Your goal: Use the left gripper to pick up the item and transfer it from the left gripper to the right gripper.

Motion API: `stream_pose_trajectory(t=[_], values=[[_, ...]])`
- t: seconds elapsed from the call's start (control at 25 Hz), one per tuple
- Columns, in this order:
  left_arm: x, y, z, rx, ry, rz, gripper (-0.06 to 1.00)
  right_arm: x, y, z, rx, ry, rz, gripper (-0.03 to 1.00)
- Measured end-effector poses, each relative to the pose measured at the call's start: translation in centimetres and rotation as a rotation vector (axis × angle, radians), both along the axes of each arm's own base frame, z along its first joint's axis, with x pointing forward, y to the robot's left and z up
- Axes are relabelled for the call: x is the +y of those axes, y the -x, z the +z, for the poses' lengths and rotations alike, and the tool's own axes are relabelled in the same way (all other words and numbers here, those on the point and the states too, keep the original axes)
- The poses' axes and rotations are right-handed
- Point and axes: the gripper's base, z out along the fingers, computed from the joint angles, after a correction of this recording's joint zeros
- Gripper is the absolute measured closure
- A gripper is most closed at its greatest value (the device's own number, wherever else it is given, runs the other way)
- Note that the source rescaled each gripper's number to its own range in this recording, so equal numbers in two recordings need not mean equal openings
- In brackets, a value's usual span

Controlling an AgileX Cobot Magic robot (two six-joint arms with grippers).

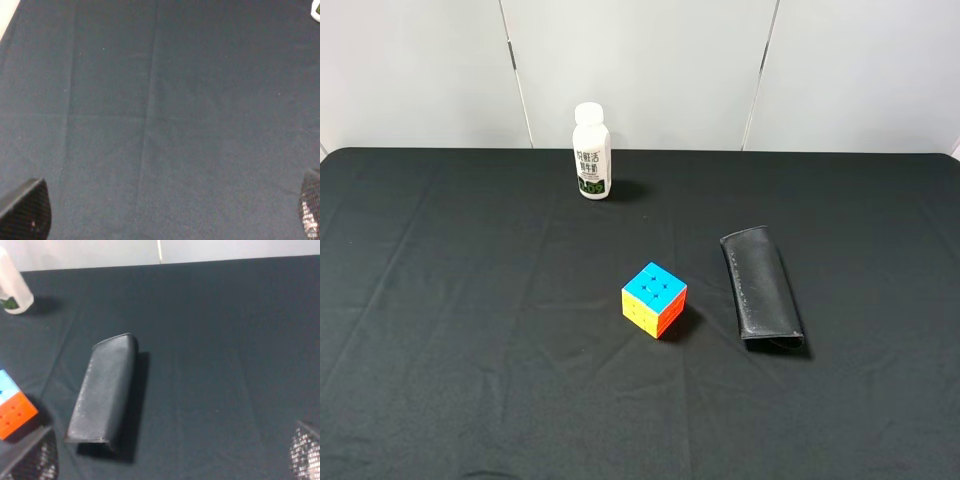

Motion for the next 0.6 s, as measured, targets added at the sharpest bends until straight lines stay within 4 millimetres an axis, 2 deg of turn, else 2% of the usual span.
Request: stream_pose_trajectory(t=[0.32,0.6], values=[[0.00,0.00,0.00,0.000,0.000,0.000,-0.04,0.07,0.07,0.00,0.000,-0.001,-0.198,-0.03],[0.00,0.00,0.00,0.000,0.000,0.000,-0.04,0.08,0.08,0.00,0.000,-0.003,-0.216,-0.03]])
